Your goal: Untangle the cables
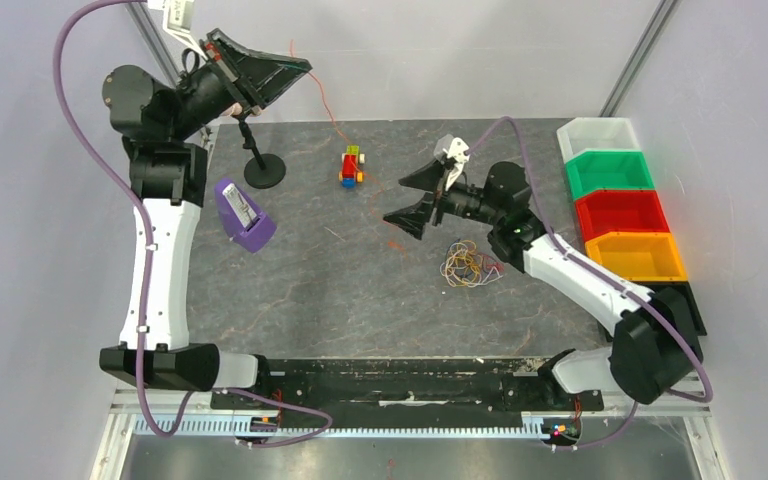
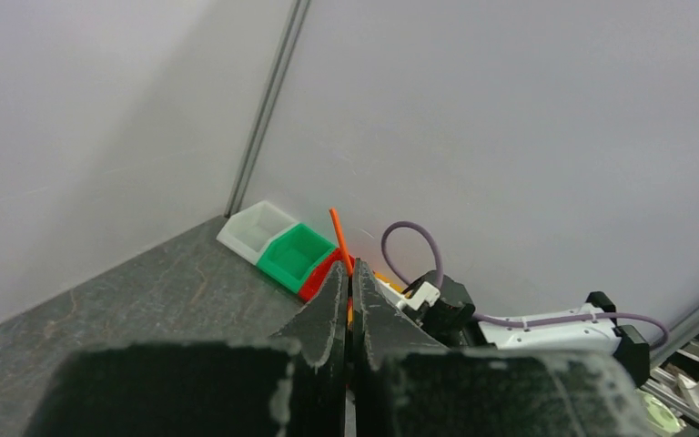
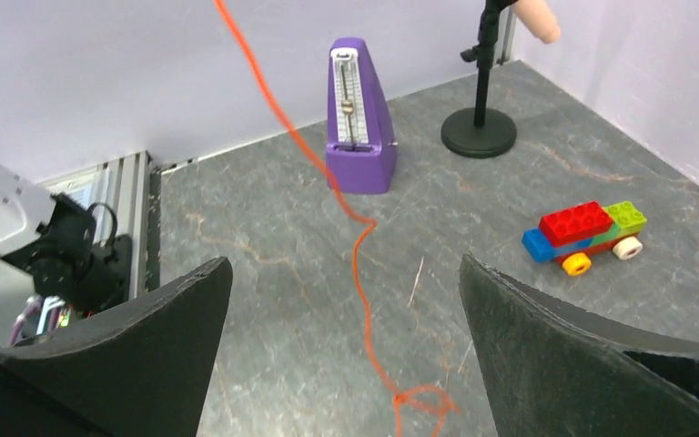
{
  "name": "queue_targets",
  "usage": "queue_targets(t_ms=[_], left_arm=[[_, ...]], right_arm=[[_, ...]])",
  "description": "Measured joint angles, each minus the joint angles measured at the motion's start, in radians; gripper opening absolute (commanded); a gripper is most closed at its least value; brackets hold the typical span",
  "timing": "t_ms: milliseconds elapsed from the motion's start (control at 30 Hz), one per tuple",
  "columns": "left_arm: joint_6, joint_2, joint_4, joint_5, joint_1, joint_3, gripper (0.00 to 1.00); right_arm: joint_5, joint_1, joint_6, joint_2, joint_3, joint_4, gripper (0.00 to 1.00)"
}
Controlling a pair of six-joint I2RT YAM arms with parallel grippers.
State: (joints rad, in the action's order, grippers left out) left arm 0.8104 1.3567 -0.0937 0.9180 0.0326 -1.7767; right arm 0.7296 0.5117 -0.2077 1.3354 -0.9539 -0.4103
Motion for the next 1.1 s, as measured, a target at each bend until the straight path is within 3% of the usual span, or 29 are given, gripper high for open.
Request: queue_targets(t_ms=[167,333,433,633,800,900,1033,1100], left_arm=[[0.008,0.021,-0.006,-0.030,0.071,0.008,0.02],[0.008,0.021,-0.005,-0.053,0.098,0.032,0.02],[0.008,0.022,-0.005,-0.065,0.098,0.033,0.02],[0.007,0.022,-0.002,-0.088,0.098,0.032,0.02],[0.000,0.020,0.040,-0.110,0.078,0.014,0.02],[-0.023,0.010,0.112,-0.132,0.005,0.014,0.02],[-0.172,-0.010,0.316,-0.245,-0.099,0.045,0.02],[-0.261,-0.050,0.385,-0.307,-0.112,0.143,0.02]], right_arm=[[-0.101,0.050,-0.059,0.083,0.000,-0.180,0.86],[-0.130,0.103,-0.115,0.169,-0.055,-0.297,0.53],[-0.129,0.134,-0.123,0.188,-0.064,-0.336,0.42],[-0.137,0.145,-0.104,0.207,-0.063,-0.364,0.02],[-0.158,0.143,-0.078,0.221,-0.063,-0.345,0.00],[-0.159,0.129,-0.074,0.217,-0.063,-0.332,0.00],[-0.154,0.076,-0.096,0.163,-0.063,-0.319,0.00],[-0.146,0.050,-0.103,0.116,-0.062,-0.299,0.00]])
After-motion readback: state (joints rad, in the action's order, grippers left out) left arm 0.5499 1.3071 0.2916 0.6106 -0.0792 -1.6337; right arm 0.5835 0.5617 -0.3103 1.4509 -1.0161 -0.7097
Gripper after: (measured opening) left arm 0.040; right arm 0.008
